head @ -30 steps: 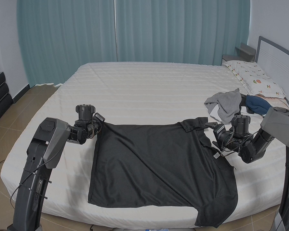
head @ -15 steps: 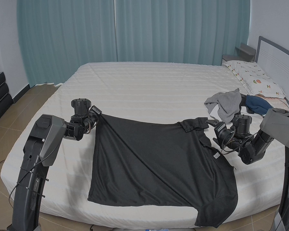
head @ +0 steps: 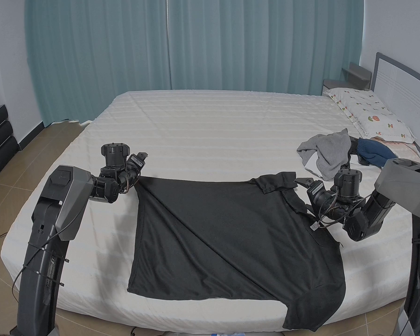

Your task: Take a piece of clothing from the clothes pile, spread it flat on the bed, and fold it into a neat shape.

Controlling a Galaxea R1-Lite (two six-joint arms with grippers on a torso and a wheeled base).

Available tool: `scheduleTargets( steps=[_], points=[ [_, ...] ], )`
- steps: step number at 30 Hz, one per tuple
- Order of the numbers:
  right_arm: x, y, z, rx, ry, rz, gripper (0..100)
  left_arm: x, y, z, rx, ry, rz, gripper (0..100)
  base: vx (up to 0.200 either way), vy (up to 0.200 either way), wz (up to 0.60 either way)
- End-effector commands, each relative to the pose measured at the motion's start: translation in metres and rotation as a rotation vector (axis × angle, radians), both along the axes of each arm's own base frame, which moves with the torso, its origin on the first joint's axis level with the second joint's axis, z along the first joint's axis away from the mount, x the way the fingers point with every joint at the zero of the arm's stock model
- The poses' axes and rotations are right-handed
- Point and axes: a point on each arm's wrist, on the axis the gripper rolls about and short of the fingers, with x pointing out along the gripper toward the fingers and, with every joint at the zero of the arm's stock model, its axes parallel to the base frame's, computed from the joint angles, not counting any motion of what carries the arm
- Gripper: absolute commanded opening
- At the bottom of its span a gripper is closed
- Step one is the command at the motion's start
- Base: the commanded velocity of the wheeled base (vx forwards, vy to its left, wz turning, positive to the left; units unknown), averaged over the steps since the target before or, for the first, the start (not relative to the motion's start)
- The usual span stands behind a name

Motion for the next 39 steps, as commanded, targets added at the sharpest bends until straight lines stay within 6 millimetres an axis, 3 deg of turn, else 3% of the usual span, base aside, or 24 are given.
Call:
scheduleTargets(
  steps=[1, 10, 19, 25, 33, 39],
  points=[
    [-0.001, 0.008, -0.005, -0.003, 0.012, 0.020, 100, -0.003, 0.002, 0.014, -0.002, 0.020, 0.010, 100, 0.000, 0.000, 0.00],
    [-0.001, 0.013, -0.016, -0.011, 0.047, 0.033, 100, -0.009, -0.004, 0.020, -0.009, 0.099, -0.036, 100, 0.000, 0.000, 0.00],
    [-0.002, 0.017, -0.014, -0.017, 0.045, 0.044, 100, -0.021, 0.005, 0.026, 0.019, 0.182, -0.084, 100, 0.000, 0.000, 0.00],
    [-0.004, 0.019, -0.013, -0.021, 0.042, 0.052, 100, -0.027, 0.015, 0.049, 0.043, 0.154, -0.078, 100, 0.000, 0.000, 0.00],
    [0.001, 0.029, -0.014, -0.055, 0.056, 0.086, 100, -0.054, 0.016, 0.046, 0.004, 0.246, -0.098, 100, 0.000, 0.000, 0.00],
    [0.015, 0.036, -0.030, -0.110, 0.108, 0.104, 100, -0.080, 0.016, 0.036, -0.054, 0.248, -0.086, 100, 0.000, 0.000, 0.00]
  ],
)
